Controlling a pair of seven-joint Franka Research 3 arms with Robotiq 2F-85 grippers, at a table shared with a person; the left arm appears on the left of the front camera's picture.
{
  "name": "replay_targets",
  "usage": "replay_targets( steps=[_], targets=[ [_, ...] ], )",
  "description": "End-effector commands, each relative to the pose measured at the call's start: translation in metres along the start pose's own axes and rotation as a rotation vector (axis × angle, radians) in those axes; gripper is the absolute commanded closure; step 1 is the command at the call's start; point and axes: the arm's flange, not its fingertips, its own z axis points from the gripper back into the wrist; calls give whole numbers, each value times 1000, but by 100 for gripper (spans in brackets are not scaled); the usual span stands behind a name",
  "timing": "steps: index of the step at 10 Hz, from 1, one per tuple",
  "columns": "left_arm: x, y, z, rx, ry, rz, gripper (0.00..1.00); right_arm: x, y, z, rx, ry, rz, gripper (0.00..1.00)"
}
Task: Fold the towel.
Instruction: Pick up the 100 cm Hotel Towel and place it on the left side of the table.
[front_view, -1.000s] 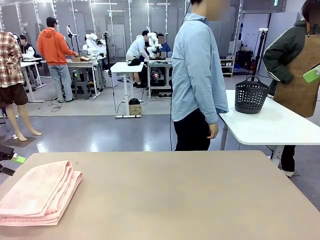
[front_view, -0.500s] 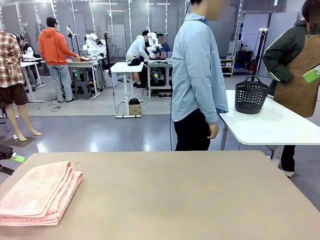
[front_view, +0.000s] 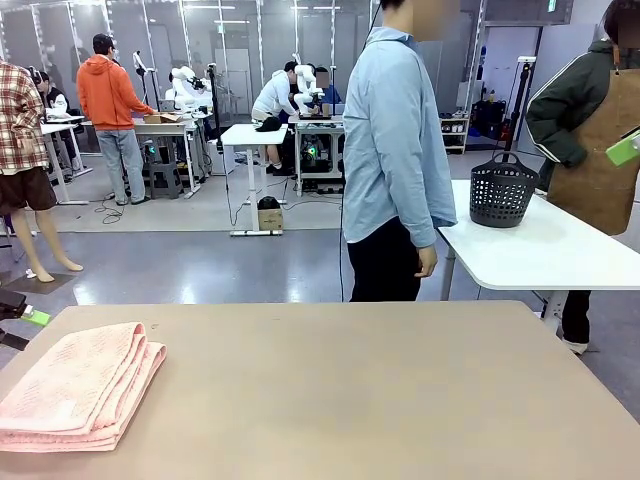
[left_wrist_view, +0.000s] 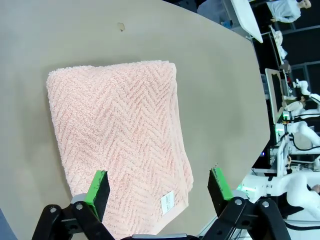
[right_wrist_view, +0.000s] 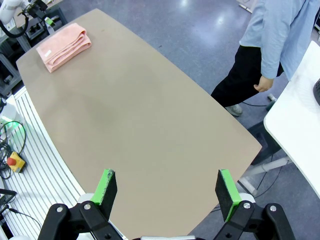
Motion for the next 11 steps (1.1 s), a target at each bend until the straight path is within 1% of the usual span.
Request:
replay_targets(
  steps=[1, 11],
  targets=[
    [0, 0, 0, 0, 0, -1, 0, 3, 1, 1, -9, 6, -17, 0],
    [0, 0, 0, 0, 0, -1, 0, 3, 1, 1, -9, 6, -17, 0]
  ],
)
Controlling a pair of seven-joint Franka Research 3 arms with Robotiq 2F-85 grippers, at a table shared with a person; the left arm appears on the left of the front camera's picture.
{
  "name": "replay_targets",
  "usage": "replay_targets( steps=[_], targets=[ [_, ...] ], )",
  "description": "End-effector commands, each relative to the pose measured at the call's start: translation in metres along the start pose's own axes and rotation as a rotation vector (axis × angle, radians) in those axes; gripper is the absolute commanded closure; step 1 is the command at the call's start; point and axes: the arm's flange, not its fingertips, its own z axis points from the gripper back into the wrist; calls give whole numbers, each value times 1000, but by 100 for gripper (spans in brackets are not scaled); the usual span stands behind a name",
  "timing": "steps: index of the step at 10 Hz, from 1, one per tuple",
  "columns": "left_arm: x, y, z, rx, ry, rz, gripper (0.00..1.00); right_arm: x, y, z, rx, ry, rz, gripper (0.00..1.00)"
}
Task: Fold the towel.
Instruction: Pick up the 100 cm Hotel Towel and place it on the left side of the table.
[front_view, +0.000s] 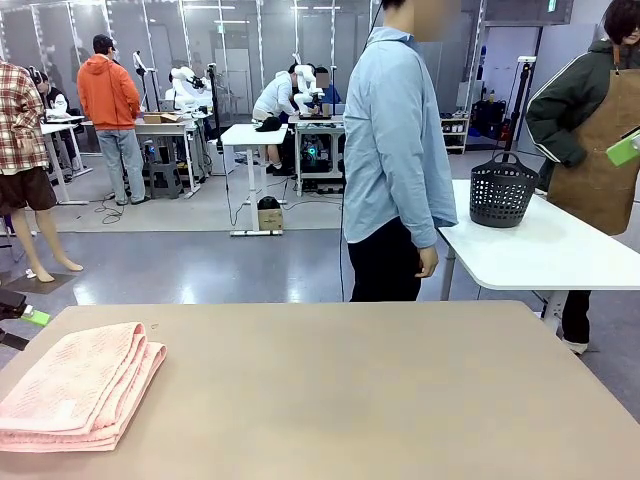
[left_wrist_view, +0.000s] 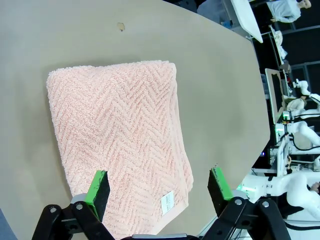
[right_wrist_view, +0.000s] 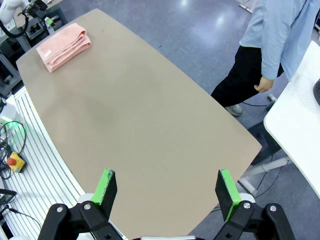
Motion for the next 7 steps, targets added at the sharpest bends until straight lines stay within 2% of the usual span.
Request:
replay_targets(
  steps=[1, 7],
  targets=[
    [0, 0, 0, 0, 0, -1, 0, 3, 1, 1, -9, 5, -17, 0],
    [0, 0, 0, 0, 0, -1, 0, 3, 1, 1, -9, 5, -17, 0]
  ],
)
